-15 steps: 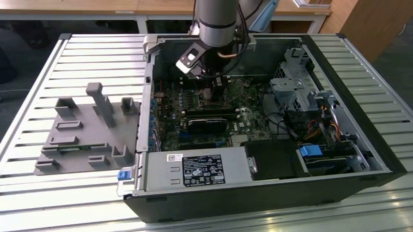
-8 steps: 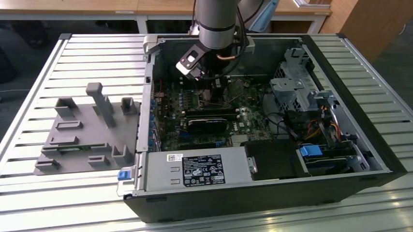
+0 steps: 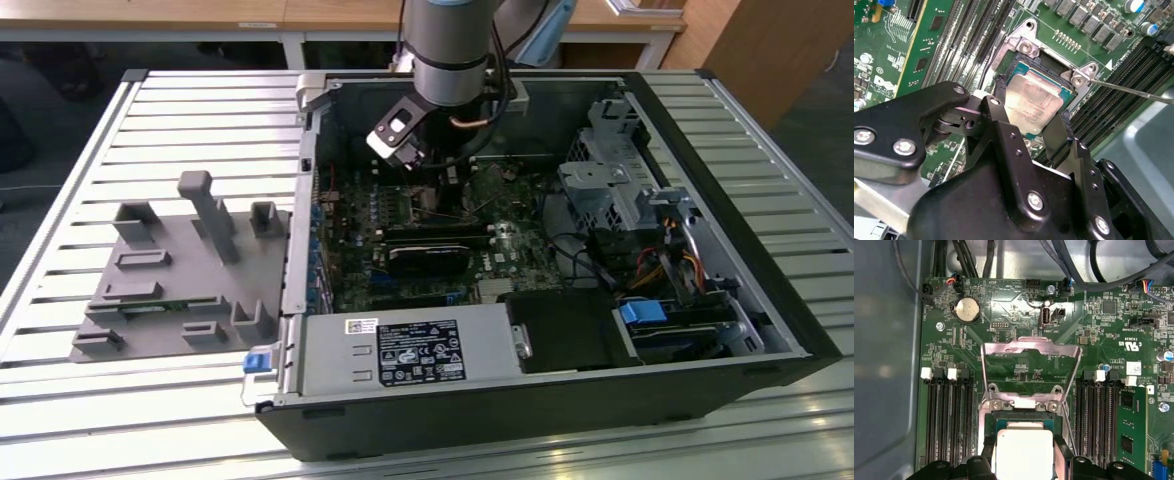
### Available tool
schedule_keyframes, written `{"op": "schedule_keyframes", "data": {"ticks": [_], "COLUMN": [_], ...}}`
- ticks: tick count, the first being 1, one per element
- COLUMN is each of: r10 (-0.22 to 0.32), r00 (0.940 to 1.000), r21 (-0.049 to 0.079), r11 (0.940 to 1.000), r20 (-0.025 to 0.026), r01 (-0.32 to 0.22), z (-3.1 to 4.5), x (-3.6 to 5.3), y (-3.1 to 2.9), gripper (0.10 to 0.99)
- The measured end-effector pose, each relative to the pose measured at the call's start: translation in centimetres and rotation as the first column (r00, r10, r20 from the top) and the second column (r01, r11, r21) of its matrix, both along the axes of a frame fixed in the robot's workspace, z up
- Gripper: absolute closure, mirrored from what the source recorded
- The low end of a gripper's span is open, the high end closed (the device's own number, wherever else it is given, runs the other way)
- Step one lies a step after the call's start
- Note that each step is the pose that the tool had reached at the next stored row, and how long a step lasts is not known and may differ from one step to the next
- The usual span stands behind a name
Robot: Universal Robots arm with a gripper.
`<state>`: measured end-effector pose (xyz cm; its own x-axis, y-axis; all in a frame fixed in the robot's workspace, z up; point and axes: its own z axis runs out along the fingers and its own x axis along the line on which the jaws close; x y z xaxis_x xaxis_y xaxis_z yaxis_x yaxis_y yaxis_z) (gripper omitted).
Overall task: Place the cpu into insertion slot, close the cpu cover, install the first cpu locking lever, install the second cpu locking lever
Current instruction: 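Place the cpu into insertion slot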
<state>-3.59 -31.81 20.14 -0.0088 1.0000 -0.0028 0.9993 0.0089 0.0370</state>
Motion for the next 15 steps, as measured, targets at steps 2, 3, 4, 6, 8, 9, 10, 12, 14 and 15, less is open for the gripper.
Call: {"op": "schedule_keyframes", "data": {"ticks": [2, 3, 4, 6, 8, 9, 10, 12, 14, 15], "r10": [-0.001, -0.001, -0.001, -0.001, -0.001, -0.001, -0.002, -0.002, -0.002, -0.002], "r00": [1.0000, 1.0000, 1.0000, 1.0000, 1.0000, 1.0000, 1.0000, 1.0000, 1.0000, 1.0000], "r21": [0.000, -0.001, -0.001, -0.002, -0.003, -0.003, -0.003, -0.003, -0.003, -0.003], "r11": [1.0000, 1.0000, 1.0000, 1.0000, 1.0000, 1.0000, 1.0000, 1.0000, 1.0000, 1.0000], "r20": [0.0000, 0.0001, 0.0000, 0.0000, 0.0000, 0.0000, -0.0001, -0.0002, -0.0002, -0.0003], "r01": [0.001, 0.001, 0.001, 0.001, 0.001, 0.001, 0.002, 0.002, 0.002, 0.002], "z": [-0.07, -0.10, -0.14, -0.23, -0.35, -0.41, -0.46, -0.55, -0.63, -0.63], "x": [0.00, 0.01, 0.01, 0.01, 0.01, 0.01, 0.02, 0.05, 0.08, 0.08], "y": [0.00, 0.00, 0.00, 0.00, 0.00, 0.00, 0.00, 0.00, 0.00, 0.00], "gripper": [0.545, 0.545, 0.545, 0.545, 0.545, 0.545, 0.545, 0.545, 0.545, 0.545]}}
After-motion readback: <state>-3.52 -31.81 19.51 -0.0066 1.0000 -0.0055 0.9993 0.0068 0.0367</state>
